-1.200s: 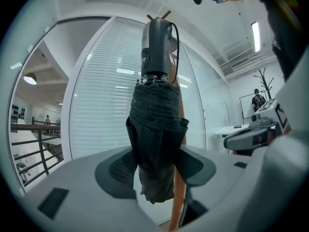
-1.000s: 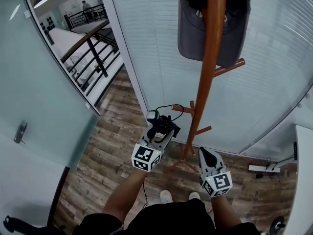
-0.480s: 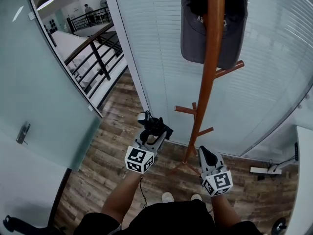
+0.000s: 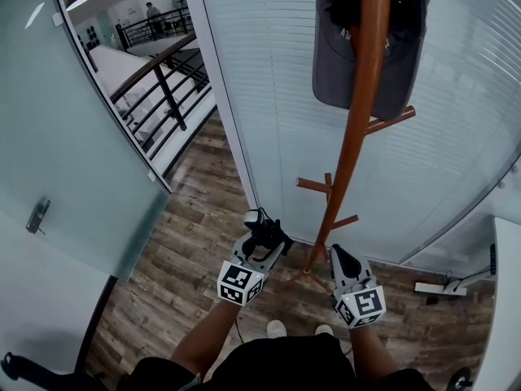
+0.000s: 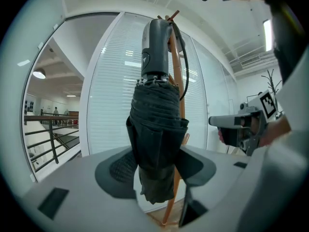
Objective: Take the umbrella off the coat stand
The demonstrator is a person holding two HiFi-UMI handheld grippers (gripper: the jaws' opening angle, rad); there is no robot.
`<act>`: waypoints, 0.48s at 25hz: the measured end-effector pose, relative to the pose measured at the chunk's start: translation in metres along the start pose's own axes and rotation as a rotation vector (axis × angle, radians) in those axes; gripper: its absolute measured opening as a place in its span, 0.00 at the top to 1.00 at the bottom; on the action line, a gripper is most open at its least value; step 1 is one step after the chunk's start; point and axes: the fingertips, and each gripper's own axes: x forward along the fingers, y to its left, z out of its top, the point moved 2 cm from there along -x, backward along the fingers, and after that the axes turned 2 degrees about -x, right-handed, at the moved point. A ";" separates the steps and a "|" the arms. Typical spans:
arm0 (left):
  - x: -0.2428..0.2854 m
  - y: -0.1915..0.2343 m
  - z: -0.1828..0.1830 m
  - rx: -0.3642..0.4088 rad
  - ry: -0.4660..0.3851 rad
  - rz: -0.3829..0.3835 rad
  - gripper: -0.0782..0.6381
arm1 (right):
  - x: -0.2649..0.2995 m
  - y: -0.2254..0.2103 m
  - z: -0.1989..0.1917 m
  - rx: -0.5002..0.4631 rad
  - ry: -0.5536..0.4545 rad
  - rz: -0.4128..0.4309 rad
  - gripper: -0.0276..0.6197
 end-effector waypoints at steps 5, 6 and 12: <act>0.000 -0.023 -0.021 0.002 0.048 -0.051 0.54 | 0.001 0.000 0.003 -0.026 0.003 -0.014 0.95; 0.000 -0.027 -0.024 0.005 0.055 -0.060 0.54 | 0.001 0.000 0.003 -0.030 0.004 -0.018 0.95; 0.005 -0.048 -0.032 0.007 0.072 -0.104 0.54 | -0.004 -0.007 -0.001 -0.059 0.019 -0.047 0.95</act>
